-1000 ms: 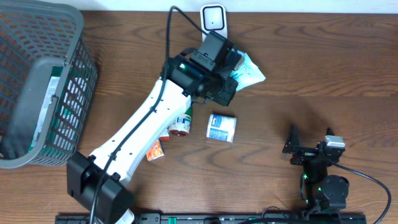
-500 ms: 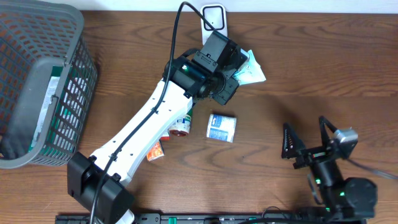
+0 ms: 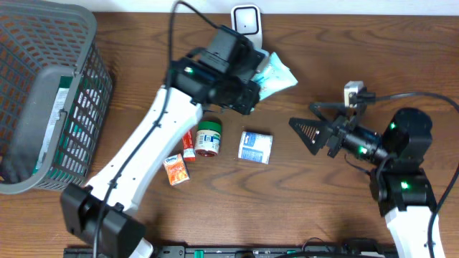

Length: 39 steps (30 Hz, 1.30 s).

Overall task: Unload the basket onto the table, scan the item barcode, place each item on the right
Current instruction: 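Lift the wipes pack out and carry it toward the white scanner, then grasp the wipes pack with the right gripper from the left gripper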

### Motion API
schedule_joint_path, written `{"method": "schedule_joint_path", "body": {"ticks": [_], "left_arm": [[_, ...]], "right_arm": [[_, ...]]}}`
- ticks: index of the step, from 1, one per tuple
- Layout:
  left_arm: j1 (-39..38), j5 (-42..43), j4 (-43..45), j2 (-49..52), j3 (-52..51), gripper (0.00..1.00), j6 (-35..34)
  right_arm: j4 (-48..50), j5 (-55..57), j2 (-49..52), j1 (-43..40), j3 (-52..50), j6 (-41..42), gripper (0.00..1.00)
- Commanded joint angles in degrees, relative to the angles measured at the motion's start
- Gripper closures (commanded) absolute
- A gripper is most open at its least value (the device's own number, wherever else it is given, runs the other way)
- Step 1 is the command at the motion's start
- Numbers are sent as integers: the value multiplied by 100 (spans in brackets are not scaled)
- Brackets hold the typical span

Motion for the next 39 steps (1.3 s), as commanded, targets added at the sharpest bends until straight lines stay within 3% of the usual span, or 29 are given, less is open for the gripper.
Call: {"method": "schedule_joint_path", "body": {"ticks": [1, 5, 8, 12, 17, 26, 28, 33, 37, 39], "left_arm": [[413, 1344, -181, -186, 22, 93, -103], [721, 2347, -339, -186, 20, 93, 66], [706, 2356, -330, -186, 20, 93, 66], [603, 2330, -302, -186, 20, 93, 63], [557, 2133, -271, -181, 20, 93, 61], [391, 2079, -269, -181, 20, 93, 282], [308, 1801, -267, -181, 20, 93, 282], [190, 1237, -271, -181, 20, 93, 282], [184, 1237, -223, -181, 20, 93, 282], [184, 1235, -155, -181, 20, 87, 282]], "right_arm": [[251, -811, 334, -256, 155, 509, 1], [669, -800, 776, -328, 155, 872, 1], [1215, -800, 1093, -271, 155, 1366, 4], [2028, -802, 1392, -92, 155, 1814, 16], [2951, -702, 1493, 221, 155, 2267, 16], [2389, 568, 1506, 623, 153, 2052, 19], [2402, 800, 1504, 708, 153, 1974, 27], [2726, 828, 1504, 774, 153, 1980, 58], [2645, 807, 1504, 774, 153, 1976, 62], [2557, 807, 1504, 774, 153, 1954, 76]]}}
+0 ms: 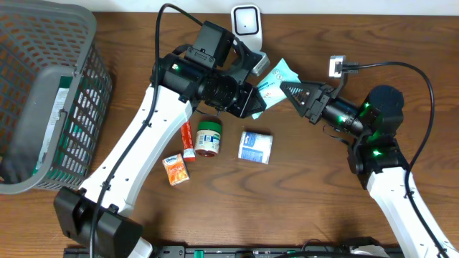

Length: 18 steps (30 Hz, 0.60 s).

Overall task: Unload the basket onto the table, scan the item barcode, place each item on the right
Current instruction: 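Grasp the wipes pack with the right gripper from the left gripper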

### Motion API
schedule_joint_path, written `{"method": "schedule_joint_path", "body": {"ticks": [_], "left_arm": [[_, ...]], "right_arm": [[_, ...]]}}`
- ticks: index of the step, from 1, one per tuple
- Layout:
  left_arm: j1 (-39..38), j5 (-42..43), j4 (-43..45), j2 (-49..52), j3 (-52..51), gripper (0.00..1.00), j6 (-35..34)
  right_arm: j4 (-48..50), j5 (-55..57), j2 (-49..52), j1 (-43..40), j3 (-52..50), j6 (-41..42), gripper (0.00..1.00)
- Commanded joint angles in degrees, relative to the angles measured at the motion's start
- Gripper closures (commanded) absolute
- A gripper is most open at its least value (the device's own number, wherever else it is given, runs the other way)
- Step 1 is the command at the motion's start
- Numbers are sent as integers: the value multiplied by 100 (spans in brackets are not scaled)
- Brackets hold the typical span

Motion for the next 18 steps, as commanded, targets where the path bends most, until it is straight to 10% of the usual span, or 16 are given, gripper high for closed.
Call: {"method": "schedule_joint_path", "body": {"ticks": [1, 2, 6, 12, 18], "left_arm": [[7, -199, 81, -109, 20, 74, 76], [7, -205, 140, -109, 20, 55, 79], [11, -1080, 376, -109, 20, 34, 74], [118, -2833, 590, -111, 20, 32, 46], [505, -2898, 577, -111, 20, 32, 46]], "right_arm": [[-74, 15, -4, 48, 83, -157, 84], [-114, 15, -4, 46, 83, -262, 92], [-306, 39, -4, 42, 85, -741, 99], [-1078, 70, -4, -238, 409, -1217, 99], [-4913, 2485, -2, -468, 2109, -3126, 99]]}}
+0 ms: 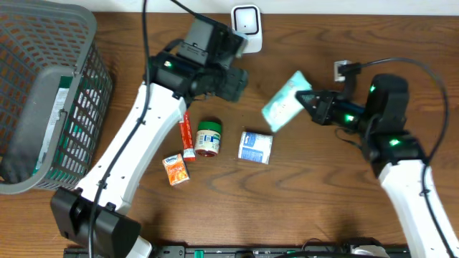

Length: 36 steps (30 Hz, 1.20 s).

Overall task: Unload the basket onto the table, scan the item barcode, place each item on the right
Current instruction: 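Grasp the wipes pack with the right gripper from the left gripper, then pull both grippers apart, right gripper holding the wipes pack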

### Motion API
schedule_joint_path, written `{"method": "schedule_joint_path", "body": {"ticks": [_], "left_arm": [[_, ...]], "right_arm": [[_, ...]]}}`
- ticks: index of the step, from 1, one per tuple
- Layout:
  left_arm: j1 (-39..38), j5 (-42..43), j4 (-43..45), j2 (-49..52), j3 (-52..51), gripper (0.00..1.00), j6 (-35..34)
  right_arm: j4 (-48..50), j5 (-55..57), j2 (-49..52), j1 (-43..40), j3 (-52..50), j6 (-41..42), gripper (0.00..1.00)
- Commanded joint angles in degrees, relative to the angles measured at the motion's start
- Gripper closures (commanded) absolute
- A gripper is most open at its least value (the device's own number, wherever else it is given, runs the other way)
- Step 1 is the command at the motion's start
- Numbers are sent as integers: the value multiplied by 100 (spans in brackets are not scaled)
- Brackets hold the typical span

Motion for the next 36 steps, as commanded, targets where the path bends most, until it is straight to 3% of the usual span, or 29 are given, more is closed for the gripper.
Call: {"method": "schedule_joint_path", "body": {"ticks": [1, 6, 9, 17, 24, 27, 28, 29, 30, 36], "left_arm": [[258, -387, -7, -101, 22, 32, 28], [713, -391, -28, -101, 22, 32, -133], [1038, -492, -81, -101, 22, 32, -455], [1668, -490, -387, -98, 22, 32, -763], [1716, -490, -426, -98, 22, 32, -763], [1716, -490, -426, -98, 22, 32, -763], [1716, -490, -426, -98, 22, 32, -763], [1716, -490, -426, -98, 22, 32, -763], [1716, -490, -426, -98, 22, 32, -763], [1716, -490, -424, -92, 22, 32, -763]], "right_arm": [[-1239, 2326, -48, 33, 1128, -1451, 99], [-2745, 5727, -24, 527, 1886, -1674, 99], [-3233, 6675, 98, 850, 1812, -1231, 99], [-3646, 7809, 1644, 1434, 1370, -85, 99], [-2393, 7834, 3427, 1897, 1373, -68, 99], [-1864, 7211, 3856, 1987, 1373, -72, 98], [-1733, 6905, 3908, 1996, 1373, -120, 78], [-1613, 6610, 3928, 1993, 1375, -260, 40], [-1547, 6398, 3926, 1993, 1388, -398, 19], [-1766, 5440, 3429, 1810, 1930, -988, 2]]}}
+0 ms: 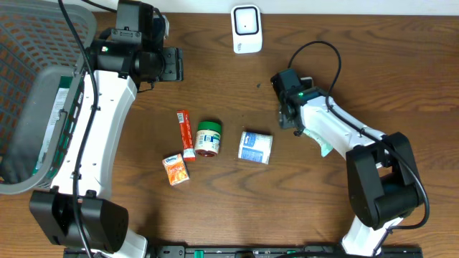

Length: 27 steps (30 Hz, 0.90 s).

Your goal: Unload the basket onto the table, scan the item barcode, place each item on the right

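Only a sliver of the pale teal packet [324, 149] shows, peeking out from under my folded right arm [315, 122] at the middle right. The right gripper's fingers are hidden beneath that arm, so its hold on the packet cannot be made out. The white scanner [246, 27] stands at the back edge, up and left of the right arm's dark joint. Far from both, my left gripper [176, 64] hangs at the back left, open and empty.
A grey mesh basket [43, 86] fills the left edge. On the table's middle lie a red-orange tube [185, 132], a green-lidded jar [209, 137], a blue-and-white box [255, 146] and a small orange box [176, 170].
My right arm has folded back, and the packet, then held out in the open right of centre, is now tucked under it. The left arm has drawn away to the back left.
My left gripper held the teal packet just below the scanner while the right gripper waited open at the right. Then the right gripper reached the packet. Then it held the packet alone, the left one having let go. Now the packet sits under the folded right arm.
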### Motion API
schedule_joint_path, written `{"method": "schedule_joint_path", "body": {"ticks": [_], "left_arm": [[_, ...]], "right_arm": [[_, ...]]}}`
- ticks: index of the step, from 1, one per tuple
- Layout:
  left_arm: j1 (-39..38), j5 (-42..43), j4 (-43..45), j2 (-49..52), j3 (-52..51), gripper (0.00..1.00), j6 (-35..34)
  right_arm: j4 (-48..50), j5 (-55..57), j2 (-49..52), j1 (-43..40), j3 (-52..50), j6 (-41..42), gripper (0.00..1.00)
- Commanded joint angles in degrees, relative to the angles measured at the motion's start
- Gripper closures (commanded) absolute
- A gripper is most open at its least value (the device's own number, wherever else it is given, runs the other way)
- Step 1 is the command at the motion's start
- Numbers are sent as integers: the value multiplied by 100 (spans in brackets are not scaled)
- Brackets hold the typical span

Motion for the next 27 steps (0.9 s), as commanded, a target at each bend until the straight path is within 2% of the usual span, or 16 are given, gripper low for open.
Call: {"method": "schedule_joint_path", "body": {"ticks": [1, 5, 6, 7, 8, 9, 10, 11, 12, 13, 14, 15, 18, 20, 27], "left_arm": [[13, -50, -17, -92, 22, 32, -76], [13, -50, -57, -92, 22, 31, -76], [13, -50, -83, -92, 22, 32, -76], [13, -50, -109, -92, 22, 32, -74], [13, -50, -131, -92, 22, 31, -74], [13, -52, -149, -92, 22, 32, -76], [13, -50, -166, -92, 22, 33, -76], [13, -50, -173, -92, 22, 51, -76], [13, -50, -173, -92, 22, 70, -76], [15, -50, -173, -92, 22, 81, -76], [15, -50, -170, -92, 22, 89, -76], [15, -50, -170, -92, 22, 92, -76], [15, -52, -166, -92, 22, 92, -76], [15, -50, -168, -92, 22, 92, -76], [26, -52, -164, -92, 22, 89, -76]], "right_arm": [[-131, -876, -592, -179, 474, -380, 1], [-590, -1617, -1270, -636, 719, -391, 1], [-719, -1805, -1458, -815, 719, -389, 2], [-905, -2004, -1648, -1054, 719, -376, 8], [-1075, -2175, -1792, -1272, 719, -376, 18], [-1248, -2363, -1917, -1513, 717, -378, 44], [-1419, -2549, -2004, -1764, 717, -385, 82], [-1574, -2758, -2068, -2026, 717, -417, 99], [-1705, -3008, -2087, -2280, 715, -485, 99], [-1812, -3324, -2085, -2507, 704, -603, 99], [-1884, -3689, -2081, -2717, 658, -765, 99], [-1891, -4113, -2068, -2909, 540, -949, 99], [-1663, -4920, -2055, -3259, 15, -1104, 99], [-1276, -5029, -2050, -3327, -450, -1104, 99], [962, -5071, -2039, -3320, -2496, -437, 99]]}}
